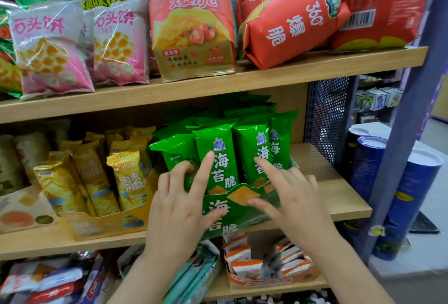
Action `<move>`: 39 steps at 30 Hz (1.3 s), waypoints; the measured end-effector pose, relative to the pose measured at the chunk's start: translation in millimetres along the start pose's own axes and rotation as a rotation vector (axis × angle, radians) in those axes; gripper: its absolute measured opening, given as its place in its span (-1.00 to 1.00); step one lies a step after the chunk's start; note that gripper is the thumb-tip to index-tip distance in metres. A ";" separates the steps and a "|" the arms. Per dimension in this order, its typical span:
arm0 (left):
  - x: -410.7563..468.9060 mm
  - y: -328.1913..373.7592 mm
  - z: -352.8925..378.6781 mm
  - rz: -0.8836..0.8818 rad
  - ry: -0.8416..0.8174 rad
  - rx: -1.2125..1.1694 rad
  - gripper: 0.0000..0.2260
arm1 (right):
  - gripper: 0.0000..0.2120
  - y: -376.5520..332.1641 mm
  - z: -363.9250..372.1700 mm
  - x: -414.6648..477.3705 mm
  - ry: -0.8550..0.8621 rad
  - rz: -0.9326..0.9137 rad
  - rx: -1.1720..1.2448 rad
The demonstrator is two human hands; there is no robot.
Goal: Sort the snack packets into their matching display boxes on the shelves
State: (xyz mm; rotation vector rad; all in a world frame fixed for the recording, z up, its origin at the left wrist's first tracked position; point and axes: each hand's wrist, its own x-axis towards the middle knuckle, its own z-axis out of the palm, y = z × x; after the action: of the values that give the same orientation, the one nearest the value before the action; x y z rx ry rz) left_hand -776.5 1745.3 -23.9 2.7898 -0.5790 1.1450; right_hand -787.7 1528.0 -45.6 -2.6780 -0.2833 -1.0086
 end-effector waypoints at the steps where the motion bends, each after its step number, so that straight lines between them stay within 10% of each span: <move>1: 2.7 -2.0 3.0 0.007 -0.006 -0.017 -0.02 | -0.32 0.1 0.0 1.0 0.016 -0.003 0.016; 13: 44.5 23.5 45.1 0.076 -0.007 -0.089 -0.07 | -0.46 24.6 3.6 6.6 0.155 0.164 0.015; 22: -18.9 -7.4 20.9 0.055 0.054 -0.344 -0.67 | -0.70 -15.8 6.5 -9.3 0.276 -0.019 0.157; 32: -189.0 -120.9 75.7 -0.333 -0.619 -0.427 -0.83 | -0.79 -104.4 91.4 -88.9 -0.312 0.352 0.592; 39: -217.5 -144.0 126.3 -0.274 -0.884 -0.326 -0.30 | -0.60 -158.4 195.5 -148.8 -0.716 0.716 0.565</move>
State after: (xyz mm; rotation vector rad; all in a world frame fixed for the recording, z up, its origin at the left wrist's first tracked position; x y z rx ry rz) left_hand -781.2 1921.5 -254.0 2.8225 -0.3463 -0.2625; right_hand -820.4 1725.9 -258.3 -2.2027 0.2304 0.2294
